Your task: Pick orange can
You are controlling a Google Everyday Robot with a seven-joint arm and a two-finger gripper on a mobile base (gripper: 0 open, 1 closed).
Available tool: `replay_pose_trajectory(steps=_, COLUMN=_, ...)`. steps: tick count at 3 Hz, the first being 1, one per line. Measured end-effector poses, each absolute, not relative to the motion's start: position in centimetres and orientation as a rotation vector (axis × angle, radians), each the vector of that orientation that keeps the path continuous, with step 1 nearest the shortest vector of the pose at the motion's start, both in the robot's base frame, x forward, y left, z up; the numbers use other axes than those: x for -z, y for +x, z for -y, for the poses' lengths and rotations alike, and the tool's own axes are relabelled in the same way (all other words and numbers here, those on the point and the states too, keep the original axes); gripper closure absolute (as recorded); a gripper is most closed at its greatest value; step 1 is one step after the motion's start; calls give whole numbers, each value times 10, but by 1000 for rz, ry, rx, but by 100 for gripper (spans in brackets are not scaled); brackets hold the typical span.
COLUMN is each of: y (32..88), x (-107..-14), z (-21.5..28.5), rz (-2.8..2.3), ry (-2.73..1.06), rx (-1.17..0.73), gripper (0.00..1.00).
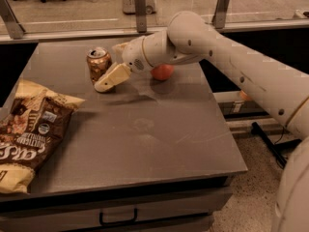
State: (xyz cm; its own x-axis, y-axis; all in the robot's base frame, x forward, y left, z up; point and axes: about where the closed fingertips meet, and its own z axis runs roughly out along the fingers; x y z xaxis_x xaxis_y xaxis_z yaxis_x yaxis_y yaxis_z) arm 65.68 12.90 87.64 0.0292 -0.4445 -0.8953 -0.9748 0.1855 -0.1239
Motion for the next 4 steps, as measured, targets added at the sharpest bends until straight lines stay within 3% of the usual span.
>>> replay_pose_trajectory(steps=1, y=667, x=-872, z=-144, rz=-1528, ry=-1453, rx=-779, gripper=27)
replay_pose_trajectory(steps=4, y=672, x=-926, z=-130, rz=-1421, ry=-1420, rx=-711, gripper=97)
